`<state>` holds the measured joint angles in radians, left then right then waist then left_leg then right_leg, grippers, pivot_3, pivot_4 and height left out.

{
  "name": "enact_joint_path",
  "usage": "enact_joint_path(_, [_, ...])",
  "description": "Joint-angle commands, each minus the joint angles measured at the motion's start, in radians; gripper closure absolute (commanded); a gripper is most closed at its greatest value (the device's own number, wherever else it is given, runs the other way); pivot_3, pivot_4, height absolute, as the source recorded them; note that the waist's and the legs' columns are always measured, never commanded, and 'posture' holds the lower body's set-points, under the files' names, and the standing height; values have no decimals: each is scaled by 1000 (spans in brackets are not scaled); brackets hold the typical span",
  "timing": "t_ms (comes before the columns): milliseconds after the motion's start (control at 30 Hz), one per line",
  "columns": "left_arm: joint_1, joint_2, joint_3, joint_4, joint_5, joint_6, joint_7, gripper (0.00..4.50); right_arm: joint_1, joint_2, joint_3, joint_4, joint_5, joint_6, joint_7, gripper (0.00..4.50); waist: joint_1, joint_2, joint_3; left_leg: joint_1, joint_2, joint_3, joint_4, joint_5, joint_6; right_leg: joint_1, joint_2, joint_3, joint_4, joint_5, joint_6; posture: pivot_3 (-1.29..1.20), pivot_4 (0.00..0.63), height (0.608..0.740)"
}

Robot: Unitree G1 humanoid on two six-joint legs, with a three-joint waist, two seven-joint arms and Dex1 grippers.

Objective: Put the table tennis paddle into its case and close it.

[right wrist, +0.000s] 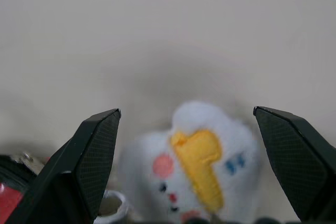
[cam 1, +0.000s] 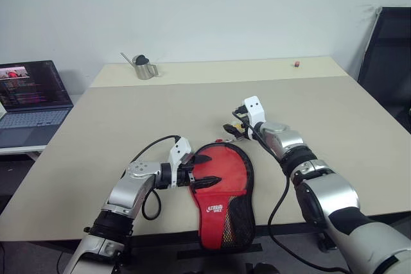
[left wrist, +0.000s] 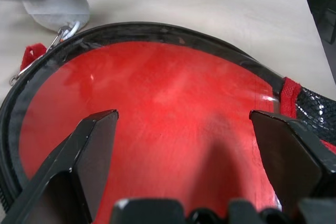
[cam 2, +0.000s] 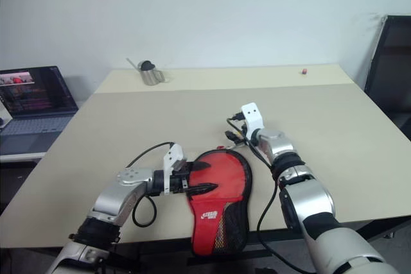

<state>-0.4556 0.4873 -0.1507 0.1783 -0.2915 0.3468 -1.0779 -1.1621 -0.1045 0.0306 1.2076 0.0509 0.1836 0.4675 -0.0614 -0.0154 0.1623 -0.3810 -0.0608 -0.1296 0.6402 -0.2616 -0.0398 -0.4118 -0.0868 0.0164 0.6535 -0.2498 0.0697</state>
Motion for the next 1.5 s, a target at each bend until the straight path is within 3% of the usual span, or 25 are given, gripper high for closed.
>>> enact_joint_path(33, [-13,3,19,-20,-1,-15,9,116,-36,11,3,19,-35,-60,-17,61,-1,0,0,0,0,0,0,0,0,0,0,0,1,0,0,0,150,740])
enact_joint_path(100, [-20,-3,15,-12,4,-21,12,116,-38,14,-1,26,-44,-71,-21,61,-2,0,0,0,0,0,1,0,0,-1,0,1,3,0,0,0,150,740])
enact_joint_path(200, [-42,-19,1,23,21,-43,16,116,-38,16,-6,28,-53,-88,-32,620,-2,0,0,0,0,0,3,0,0,-1,0,1,6,0,0,0,150,740])
enact_joint_path(467, [-116,-93,-48,218,101,-144,11,116,-28,19,-8,19,-71,-105,-30,3218,-2,0,0,1,-1,0,5,0,0,-1,0,1,9,0,-1,0,150,740])
enact_joint_path(600, [-117,-102,-87,291,138,-188,-28,116,-20,17,-4,12,-79,-114,-34,3838,-3,0,0,1,-1,0,5,1,0,-1,0,1,9,0,-1,0,150,740])
enact_joint_path(1067, [-101,-105,-143,408,216,-281,-82,116,25,-32,-11,-72,-70,-69,-35,3964,-3,3,-2,16,-1,0,3,-1,3,13,1,1,9,0,-1,0,150,740])
enact_joint_path(1500, [-153,-146,-143,529,225,-326,-73,116,259,-229,-4,-464,-83,144,2,3964,17,7,-5,21,-2,-4,4,-1,3,23,0,-3,7,0,0,0,150,740])
